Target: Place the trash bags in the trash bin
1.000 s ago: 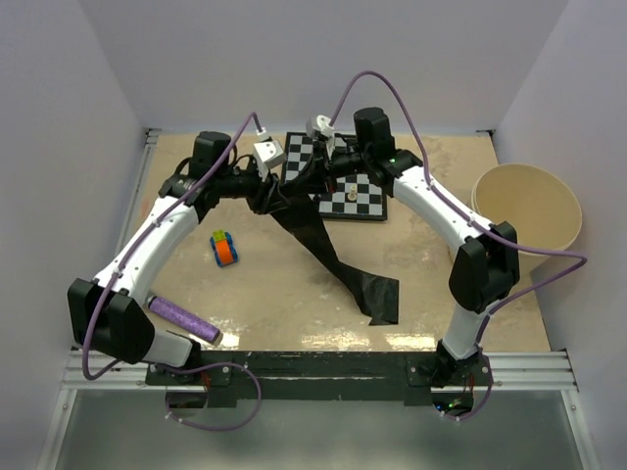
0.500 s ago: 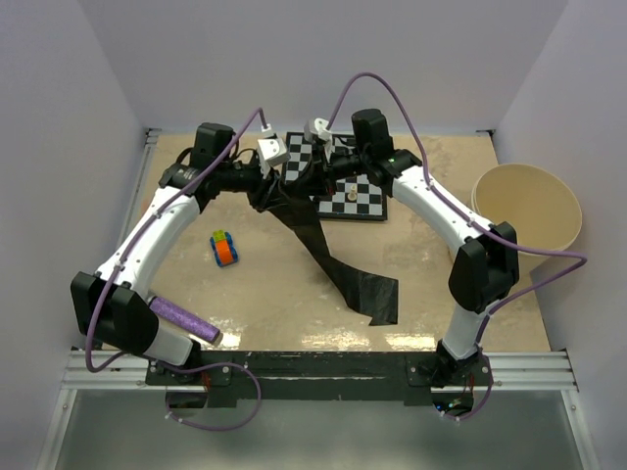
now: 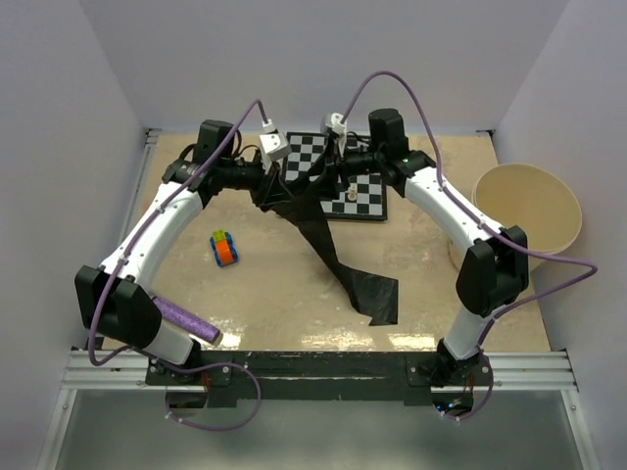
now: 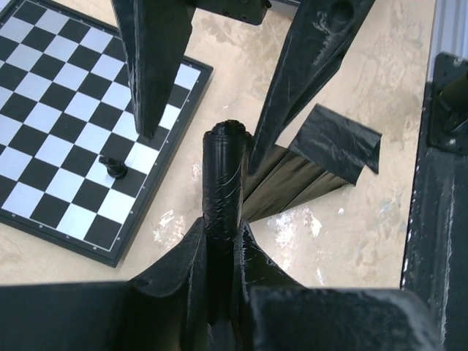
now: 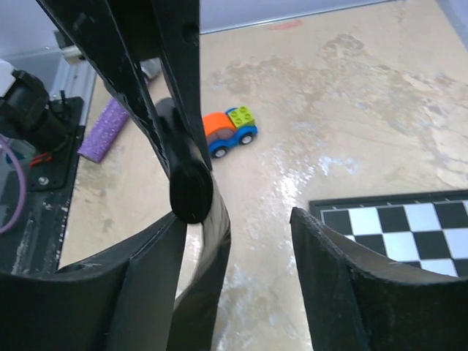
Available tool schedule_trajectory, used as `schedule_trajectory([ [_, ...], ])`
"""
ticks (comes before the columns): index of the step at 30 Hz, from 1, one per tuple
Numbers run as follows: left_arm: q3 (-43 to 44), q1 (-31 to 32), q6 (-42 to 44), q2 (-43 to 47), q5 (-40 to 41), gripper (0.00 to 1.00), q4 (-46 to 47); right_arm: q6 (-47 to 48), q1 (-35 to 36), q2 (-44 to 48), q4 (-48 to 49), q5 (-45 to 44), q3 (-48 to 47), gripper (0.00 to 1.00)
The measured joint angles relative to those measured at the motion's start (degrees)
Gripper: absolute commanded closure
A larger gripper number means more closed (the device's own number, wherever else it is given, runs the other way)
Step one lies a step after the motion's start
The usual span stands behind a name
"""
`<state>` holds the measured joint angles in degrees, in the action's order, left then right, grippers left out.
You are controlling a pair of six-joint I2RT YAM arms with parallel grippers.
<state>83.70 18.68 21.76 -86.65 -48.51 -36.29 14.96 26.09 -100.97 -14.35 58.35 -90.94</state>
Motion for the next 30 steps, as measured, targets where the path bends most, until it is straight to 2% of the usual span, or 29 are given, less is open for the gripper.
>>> schedule_trajectory([
  [4, -1.3, 0.0, -5.2, 0.9, -0.4, 1.0, 3.9, 1.0, -1.1, 0.9, -1.0, -0.4, 0.3, 0.37],
  [9, -5.0, 0.0, -10.5, 3.4, -0.3, 1.0, 8.4, 0.8, 0.0, 0.9, -1.1, -0.4, 0.7, 0.46],
  [15, -6.8, 0.0, -14.2, 4.4, 0.0, 1.0, 11.5, 1.0, 0.9, 0.9, -1.3, -0.4, 0.7, 0.59],
  [23, -7.7, -0.1, -16.9, 5.2, 0.9, 1.0, 13.5, 0.8, 1.4, -0.8, -1.1, -0.7, 0.7, 0.67],
  [27, -8.7, -0.1, -17.9, 6.0, 1.2, 1.0, 14.6, 0.7, 1.5, -1.9, -1.1, -1.7, 0.7, 0.76],
  [30, -9.9, -0.2, -18.8, 6.8, 1.5, 1.0, 15.5, 0.6, 1.5, -1.9, -1.0, -2.0, 0.7, 0.95],
])
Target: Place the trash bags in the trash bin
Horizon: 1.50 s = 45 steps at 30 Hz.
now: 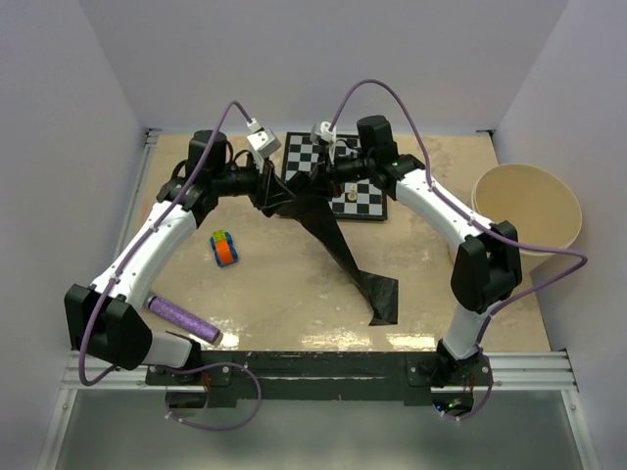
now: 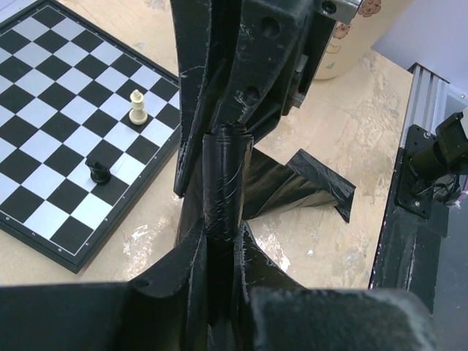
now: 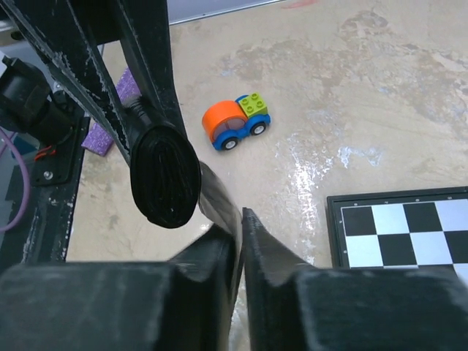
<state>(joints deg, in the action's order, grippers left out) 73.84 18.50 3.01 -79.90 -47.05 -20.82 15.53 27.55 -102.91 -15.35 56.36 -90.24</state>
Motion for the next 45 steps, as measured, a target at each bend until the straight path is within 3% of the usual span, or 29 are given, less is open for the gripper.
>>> schedule_trajectory([
  [1, -0.3, 0.0, -0.3, 0.1, 0.2, 1.0, 0.3, -0.1, 0.0, 0.0, 0.1, 0.0, 0.0, 1.0],
  [7, -1.1, 0.0, -2.1, 0.3, 1.9, 1.0, 0.8, 0.6, 0.1, -0.2, -0.7, 0.1, -0.9, 1.0],
  [15, -1.5, -1.4, -9.6, 0.0, 5.6, 1.0, 6.3, 7.5, 0.7, -10.0, -9.5, -0.8, -17.2, 1.0],
  [18, -3.4, -6.9, -18.4, -1.9, 4.0, 1.0, 11.0, 12.6, 2.0, -7.3, -10.6, -3.2, -13.3, 1.0],
  [21, -5.6, -12.2, -25.6, -7.1, -3.1, 1.0, 12.4, 17.9, 7.8, 5.4, -2.3, -12.6, 1.4, 1.0],
  [23, -6.3, -13.0, -29.0, -9.2, -8.0, 1.0, 12.9, 21.8, 11.6, 13.0, -2.4, -18.0, 6.8, 1.0],
  [28, -6.5, -14.9, -32.7, -9.7, -9.0, 1.0, 20.1, 23.1, 9.6, 9.3, -5.6, -17.5, -1.3, 1.0],
  [30, -6.5, -16.3, -33.0, -9.7, -8.3, 1.0, 21.7, 19.6, 7.8, 8.3, -3.4, -17.5, 0.7, 0.86],
  [31, -6.5, -16.7, -33.0, -9.5, -8.2, 1.0, 22.2, 17.8, 7.1, 8.2, -2.4, -17.7, 1.8, 0.71],
  [32, -6.6, -16.9, -32.9, -9.2, -7.6, 1.0, 22.6, 15.3, 6.3, 8.0, -1.7, -17.8, 3.0, 0.61],
  [37, -7.4, -17.9, -31.8, -6.6, -4.9, 1.0, 23.2, 5.5, 4.3, 8.0, 0.8, -17.0, 4.3, 0.36],
  [39, -7.8, -18.0, -31.3, -5.1, -4.9, 1.0, 23.3, 2.8, 4.3, 8.0, 2.7, -15.8, 4.0, 0.31],
  [45, -8.0, -18.0, -30.6, -2.5, -8.0, 1.0, 24.0, -5.6, 4.3, 5.0, 10.7, -11.9, -0.7, 0.29],
])
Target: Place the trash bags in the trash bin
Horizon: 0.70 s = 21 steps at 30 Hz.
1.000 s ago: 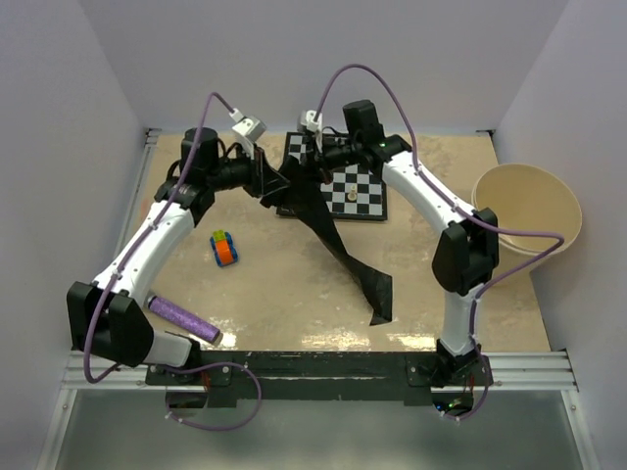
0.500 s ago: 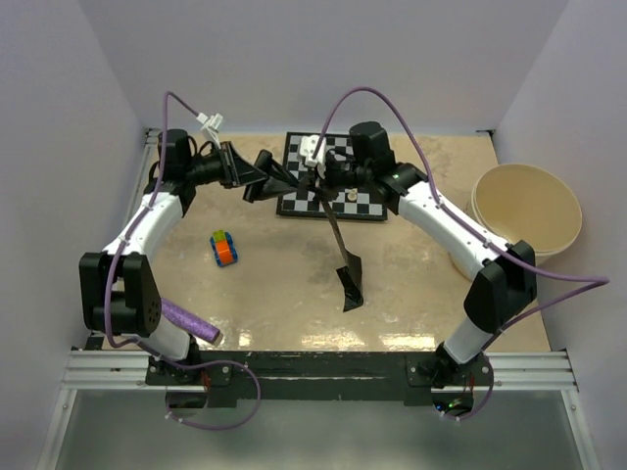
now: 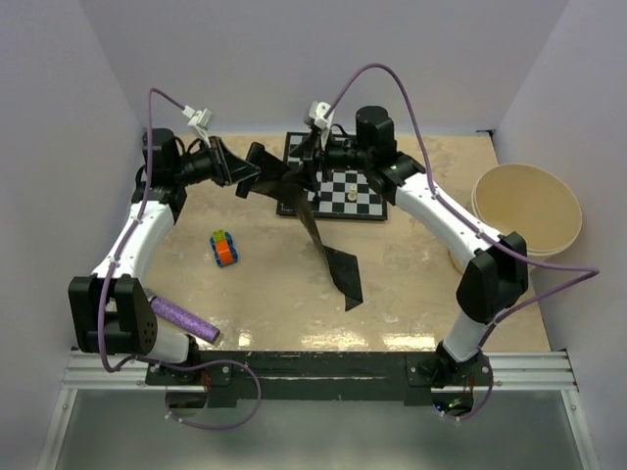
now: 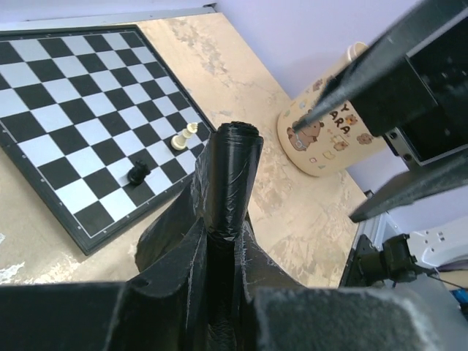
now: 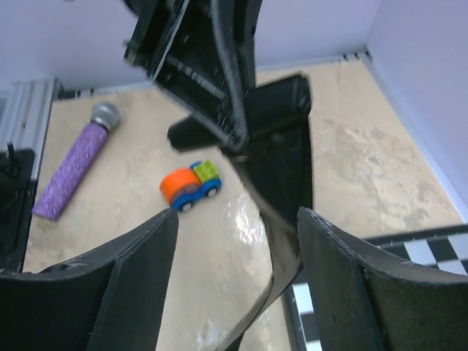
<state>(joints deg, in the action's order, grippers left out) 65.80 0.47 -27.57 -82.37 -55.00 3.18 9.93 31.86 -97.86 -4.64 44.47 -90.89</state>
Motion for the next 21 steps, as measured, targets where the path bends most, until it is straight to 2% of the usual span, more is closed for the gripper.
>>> schedule_trajectory([
  [5, 1.0, 0.0, 1.4, 0.0, -3.8, 1.0, -2.0, -5.8, 0.0, -5.8, 6.8, 1.8, -3.2, 0.28],
  [9, 4.3, 0.0, 4.9, 0.0, -7.2, 1.0, -6.9, -8.1, 0.0, -10.8, 8.4, 4.3, -5.9, 0.27],
  [15, 8.8, 0.0, 9.8, 0.3, -10.5, 1.0, -12.7, -11.3, 0.3, -13.3, 11.3, 8.8, -5.9, 0.27],
  [21, 8.9, 0.0, 10.9, 0.8, -11.1, 1.0, -15.0, -26.6, 0.7, -13.4, 27.5, 15.5, -4.2, 0.28],
])
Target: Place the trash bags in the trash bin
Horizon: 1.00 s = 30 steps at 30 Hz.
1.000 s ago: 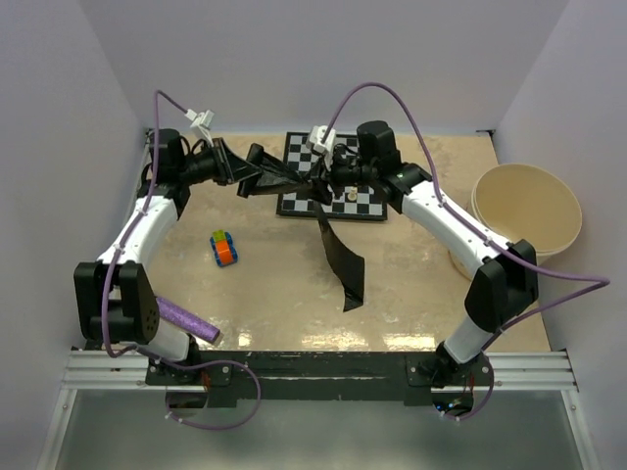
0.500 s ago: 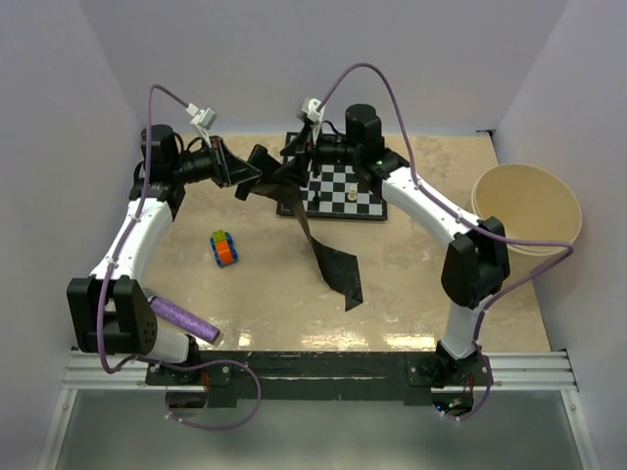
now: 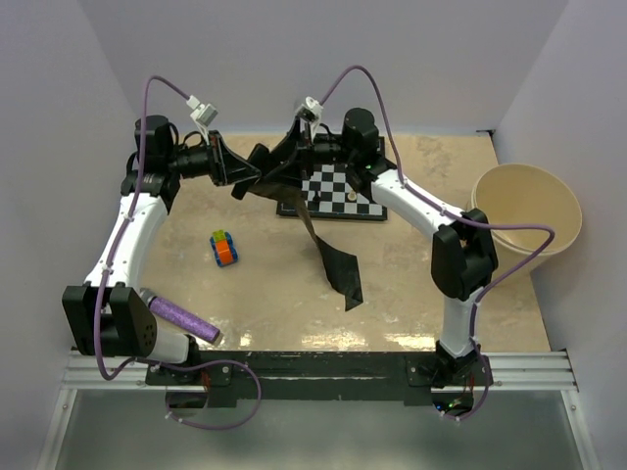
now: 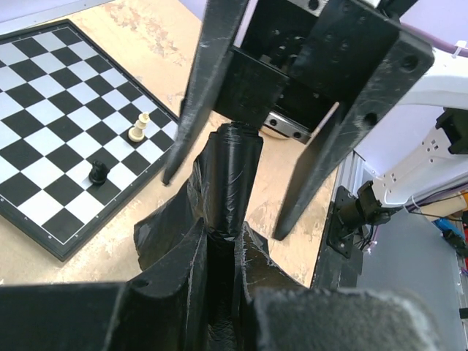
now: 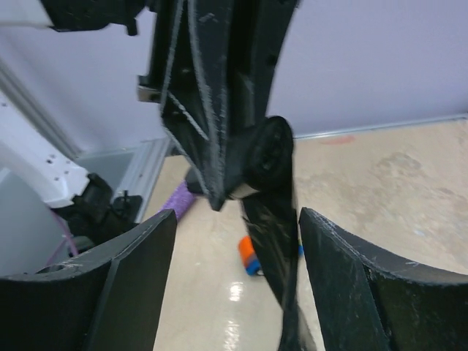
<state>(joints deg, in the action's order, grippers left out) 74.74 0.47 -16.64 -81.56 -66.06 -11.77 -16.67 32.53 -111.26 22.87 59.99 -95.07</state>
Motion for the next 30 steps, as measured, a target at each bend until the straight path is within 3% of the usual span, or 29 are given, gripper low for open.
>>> schedule_trajectory([
  [4, 0.0, 0.0, -0.6, 0.0, 0.0, 1.0, 0.6, -6.4, 0.7, 0.0, 6.5, 2.6, 0.9, 0.28],
  [10, 0.0, 0.0, -2.8, 0.0, -0.4, 1.0, 2.4, -9.2, 1.6, -0.3, 8.9, 2.8, 1.8, 0.29],
  [13, 0.0, 0.0, -3.6, 0.1, -0.7, 1.0, 3.2, -9.2, 1.7, -1.0, 8.8, 2.5, 1.8, 0.35],
  [16, 0.0, 0.0, -3.9, 0.2, -0.9, 1.0, 3.7, -9.0, 1.6, -2.0, 8.3, 2.3, 1.8, 0.5],
  [18, 0.0, 0.0, -4.1, 0.3, -1.0, 1.0, 4.0, -8.9, 1.6, -2.8, 8.0, 2.3, 1.8, 0.54],
  [22, 0.1, 0.0, -4.4, 0.3, -1.1, 1.0, 4.3, -12.6, 1.3, -3.8, 10.2, 2.0, 2.6, 0.42],
  [30, 0.1, -1.4, -4.9, 0.3, -1.2, 1.0, 4.8, -21.3, 0.5, -3.8, 18.3, 0.9, 4.3, 0.45],
])
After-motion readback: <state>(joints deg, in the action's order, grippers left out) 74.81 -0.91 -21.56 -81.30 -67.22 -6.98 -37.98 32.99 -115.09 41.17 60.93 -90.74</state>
